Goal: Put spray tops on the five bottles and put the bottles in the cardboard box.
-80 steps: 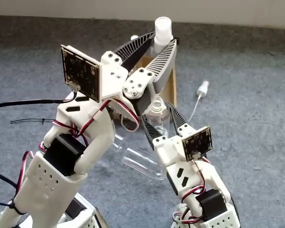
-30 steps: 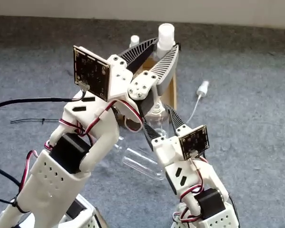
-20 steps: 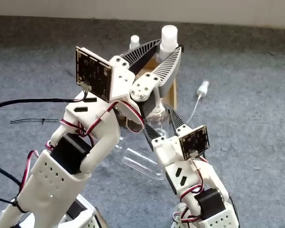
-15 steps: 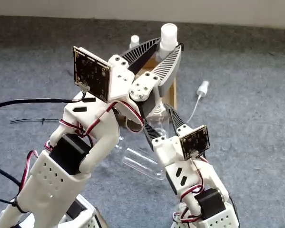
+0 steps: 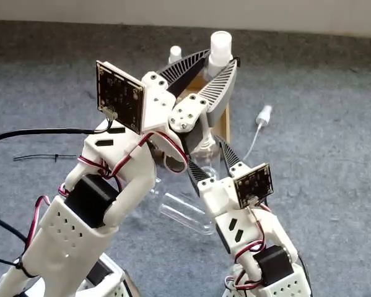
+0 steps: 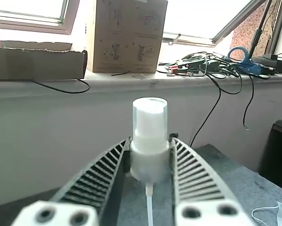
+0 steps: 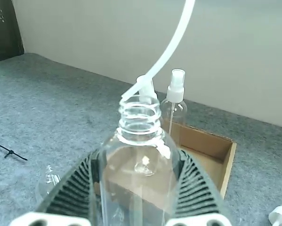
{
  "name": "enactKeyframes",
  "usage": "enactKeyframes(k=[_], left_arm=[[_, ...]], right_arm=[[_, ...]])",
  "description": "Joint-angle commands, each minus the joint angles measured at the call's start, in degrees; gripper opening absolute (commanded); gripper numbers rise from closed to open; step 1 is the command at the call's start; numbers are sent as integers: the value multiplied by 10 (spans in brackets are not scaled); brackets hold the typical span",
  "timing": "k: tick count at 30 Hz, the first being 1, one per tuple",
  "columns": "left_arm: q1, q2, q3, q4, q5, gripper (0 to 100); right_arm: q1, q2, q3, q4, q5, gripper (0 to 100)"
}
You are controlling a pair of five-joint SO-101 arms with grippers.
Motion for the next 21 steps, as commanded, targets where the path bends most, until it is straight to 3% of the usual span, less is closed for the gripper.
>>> enactKeyframes(k=[1, 21], left_arm=[[8, -7, -25, 0, 2, 40], [8, -7, -21, -25, 1, 8]], right_arm=[[0, -2, -8, -12, -4, 4], [0, -2, -8, -12, -4, 4]])
